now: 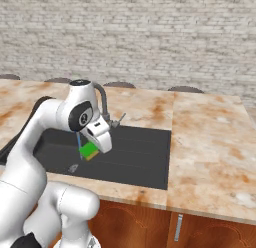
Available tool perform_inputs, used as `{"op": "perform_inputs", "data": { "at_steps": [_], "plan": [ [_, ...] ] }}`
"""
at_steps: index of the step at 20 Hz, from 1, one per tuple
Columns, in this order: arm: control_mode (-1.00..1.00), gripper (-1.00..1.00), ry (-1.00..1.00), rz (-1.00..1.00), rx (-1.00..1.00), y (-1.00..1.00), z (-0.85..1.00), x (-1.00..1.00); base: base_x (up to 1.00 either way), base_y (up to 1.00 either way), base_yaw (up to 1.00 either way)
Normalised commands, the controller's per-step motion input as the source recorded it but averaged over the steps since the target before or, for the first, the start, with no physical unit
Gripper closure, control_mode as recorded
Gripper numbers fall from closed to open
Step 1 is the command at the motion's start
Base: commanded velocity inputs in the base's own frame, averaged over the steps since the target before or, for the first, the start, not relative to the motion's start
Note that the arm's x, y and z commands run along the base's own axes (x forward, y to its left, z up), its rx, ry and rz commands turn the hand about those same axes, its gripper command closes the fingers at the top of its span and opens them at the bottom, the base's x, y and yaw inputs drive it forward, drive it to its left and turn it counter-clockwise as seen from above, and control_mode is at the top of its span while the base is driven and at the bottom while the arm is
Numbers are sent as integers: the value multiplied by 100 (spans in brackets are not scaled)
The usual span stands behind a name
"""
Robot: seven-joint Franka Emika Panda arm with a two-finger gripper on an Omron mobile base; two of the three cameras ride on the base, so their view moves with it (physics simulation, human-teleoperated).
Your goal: Soak the sponge with water for a few seconds and then drop it inside the sink.
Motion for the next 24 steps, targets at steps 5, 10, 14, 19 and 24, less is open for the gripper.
{"op": "perform_inputs", "data": {
  "at_steps": [5, 10, 14, 19, 24],
  "plan": [
    [-100, 100, -11, 0, -2, 40, 5, -10, 0, 0, 0],
    [-100, 100, -10, 0, -2, 44, 9, -19, 0, 0, 0],
    [-100, 100, -10, 0, -3, 49, 5, -18, 0, 0, 0],
    [-100, 100, 0, -1, -1, 49, 1, -1, 0, 0, 0],
    [-100, 100, 0, -2, -6, 60, 4, 0, 0, 0, 0]
  ]
}}
